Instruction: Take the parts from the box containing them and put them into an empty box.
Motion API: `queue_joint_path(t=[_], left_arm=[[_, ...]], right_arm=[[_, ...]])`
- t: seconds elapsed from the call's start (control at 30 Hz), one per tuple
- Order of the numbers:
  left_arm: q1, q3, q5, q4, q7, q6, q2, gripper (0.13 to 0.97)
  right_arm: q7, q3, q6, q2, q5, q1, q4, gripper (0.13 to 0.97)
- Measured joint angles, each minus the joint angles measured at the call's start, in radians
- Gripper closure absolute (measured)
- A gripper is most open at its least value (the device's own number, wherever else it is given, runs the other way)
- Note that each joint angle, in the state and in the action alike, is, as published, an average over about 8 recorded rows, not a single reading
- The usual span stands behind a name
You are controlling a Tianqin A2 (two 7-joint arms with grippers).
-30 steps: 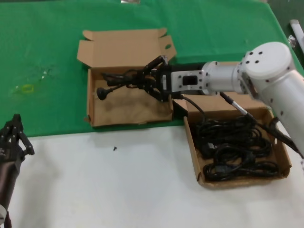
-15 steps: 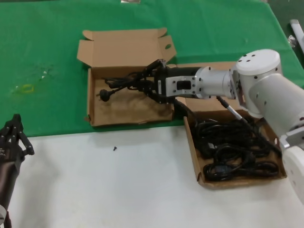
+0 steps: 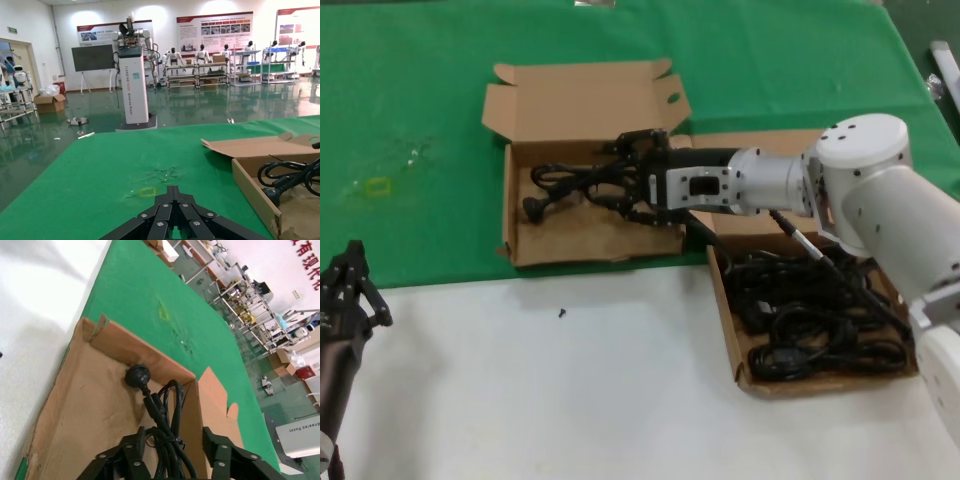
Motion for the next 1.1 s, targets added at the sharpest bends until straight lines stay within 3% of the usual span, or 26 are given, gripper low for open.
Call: queue_joint_path(t=[0.1, 0.37, 0.5, 0.6, 0.77, 1.1], left_arm=[[0.0, 0.0, 0.0, 0.0, 0.0, 0.0, 0.0, 0.955], [0.0, 0.0, 0.0, 0.0, 0.0, 0.0, 0.0, 0.955], [0.0, 0.0, 0.0, 0.0, 0.0, 0.0, 0.0, 0.955], [0.0, 0.0, 0.0, 0.0, 0.0, 0.0, 0.0, 0.955], [0.0, 0.0, 0.0, 0.0, 0.0, 0.0, 0.0, 0.953], [0.0, 0.0, 0.0, 0.0, 0.0, 0.0, 0.0, 0.909]], right_arm=[[0.088, -0.023, -0.007, 0.022, -0.022, -0.038, 0.099, 0.709], [0.31, -0.075, -0.009, 0.092, -0.074, -0.133, 0.358, 0.519], [0.399, -0.092, -0.006, 0.131, -0.094, -0.172, 0.471, 0.519], [0.449, -0.099, -0.003, 0.156, -0.104, -0.196, 0.539, 0.444], [0.479, -0.102, -0.001, 0.172, -0.109, -0.212, 0.582, 0.319], [0.513, -0.082, 0.036, 0.175, -0.094, -0.262, 0.625, 0.19]])
